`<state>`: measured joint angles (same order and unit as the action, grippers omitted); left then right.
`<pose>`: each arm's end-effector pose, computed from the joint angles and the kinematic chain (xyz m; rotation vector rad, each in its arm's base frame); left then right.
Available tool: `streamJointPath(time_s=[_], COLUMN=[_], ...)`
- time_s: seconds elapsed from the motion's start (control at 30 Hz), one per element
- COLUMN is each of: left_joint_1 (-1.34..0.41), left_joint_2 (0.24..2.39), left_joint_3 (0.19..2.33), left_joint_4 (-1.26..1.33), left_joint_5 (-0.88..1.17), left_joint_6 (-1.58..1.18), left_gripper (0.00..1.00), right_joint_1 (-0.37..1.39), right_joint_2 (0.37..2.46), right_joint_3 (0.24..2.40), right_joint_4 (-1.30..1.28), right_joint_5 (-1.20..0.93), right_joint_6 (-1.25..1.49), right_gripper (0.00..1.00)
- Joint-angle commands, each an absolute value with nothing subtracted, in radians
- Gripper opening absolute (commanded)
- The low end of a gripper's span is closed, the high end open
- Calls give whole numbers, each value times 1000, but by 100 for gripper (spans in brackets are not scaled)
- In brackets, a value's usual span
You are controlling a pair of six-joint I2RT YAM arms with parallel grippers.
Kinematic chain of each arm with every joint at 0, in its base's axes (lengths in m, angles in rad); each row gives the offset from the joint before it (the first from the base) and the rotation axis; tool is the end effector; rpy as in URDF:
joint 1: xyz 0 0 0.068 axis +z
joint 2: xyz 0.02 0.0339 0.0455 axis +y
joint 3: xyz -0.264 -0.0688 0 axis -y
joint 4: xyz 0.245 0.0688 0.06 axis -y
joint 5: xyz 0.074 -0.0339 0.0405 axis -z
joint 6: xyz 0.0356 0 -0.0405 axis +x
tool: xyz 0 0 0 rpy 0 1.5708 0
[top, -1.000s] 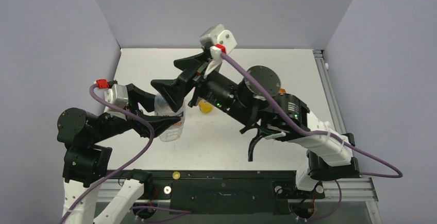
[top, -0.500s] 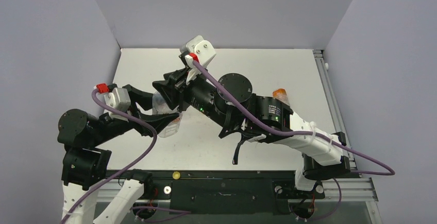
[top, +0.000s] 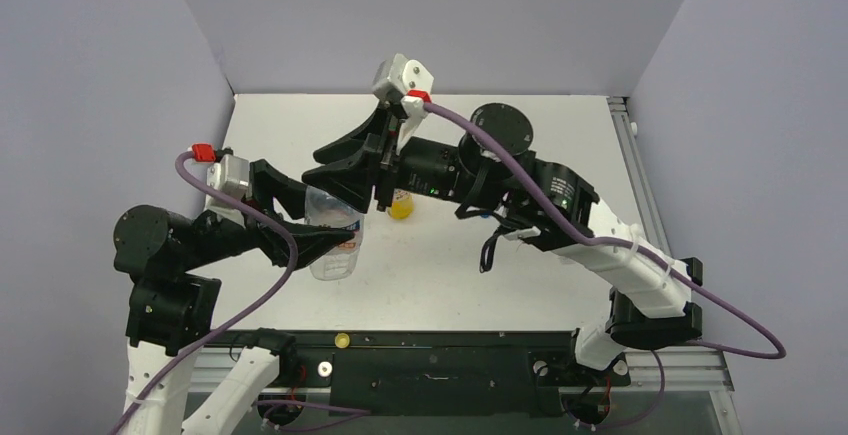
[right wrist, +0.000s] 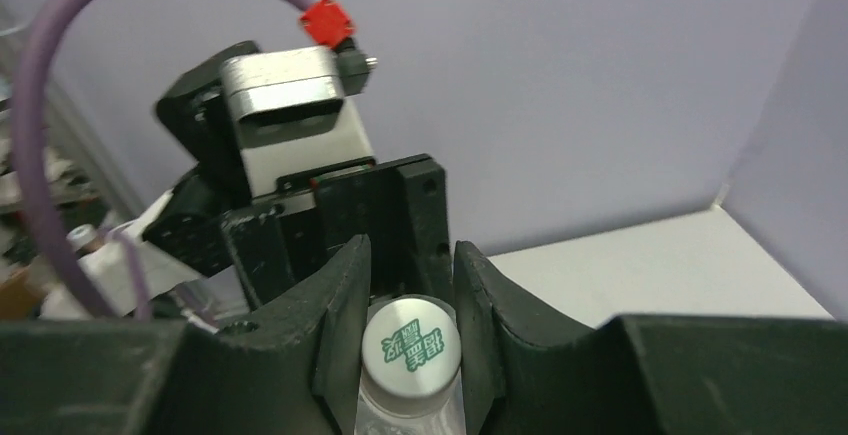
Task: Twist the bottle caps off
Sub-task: Unscrew the bottle cap from the plastic bottle.
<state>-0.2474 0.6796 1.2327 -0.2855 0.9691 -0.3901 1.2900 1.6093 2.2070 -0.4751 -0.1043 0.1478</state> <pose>0.0727 -0.0486 0.4841 0.7742 1.3131 -1.1426 0.0817 0.2965 0.5782 -0.9281 1.2727 1.2327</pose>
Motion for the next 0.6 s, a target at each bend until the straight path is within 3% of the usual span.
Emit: streamJointPath(time_s=[0.0, 0.13, 0.27, 0.3, 0.33, 0.37, 0.4, 0.43, 0.57], left_joint_1=[-243, -243, -243, -243, -242, -243, -243, -243, -243], left_joint_2=[687, 695, 698, 696, 695, 690, 686, 684, 673], left_joint_3=[1232, 1252, 1256, 1254, 1251, 1249, 1248, 1249, 1250], left_joint_4=[40, 82, 81, 79, 72, 68, 62, 57, 31], left_joint_5=[1075, 1090, 1098, 1100, 1101, 1099, 1097, 1091, 1080], left_joint_6=[-757, -830, -831, -826, -813, -806, -789, -780, -728], left_gripper=[7, 8, 8, 8, 8, 8, 8, 7, 5], right_joint_1=[1227, 1223, 1222, 1222, 1221, 1222, 1223, 1222, 1218], right_joint_2=[1525, 1543, 1564, 1564, 1554, 1546, 1522, 1505, 1339], right_joint_3=[2169, 2171, 2177, 2178, 2175, 2169, 2144, 2099, 1893], right_joint_4=[-358, -289, -212, -217, -225, -238, -240, -231, -168], right_joint_5=[-724, -898, -902, -861, -732, -572, -497, -380, -259], right_joint_6=[171, 219, 280, 280, 269, 250, 246, 242, 247], right_gripper=[0, 0, 2, 11, 35, 49, 70, 77, 79])
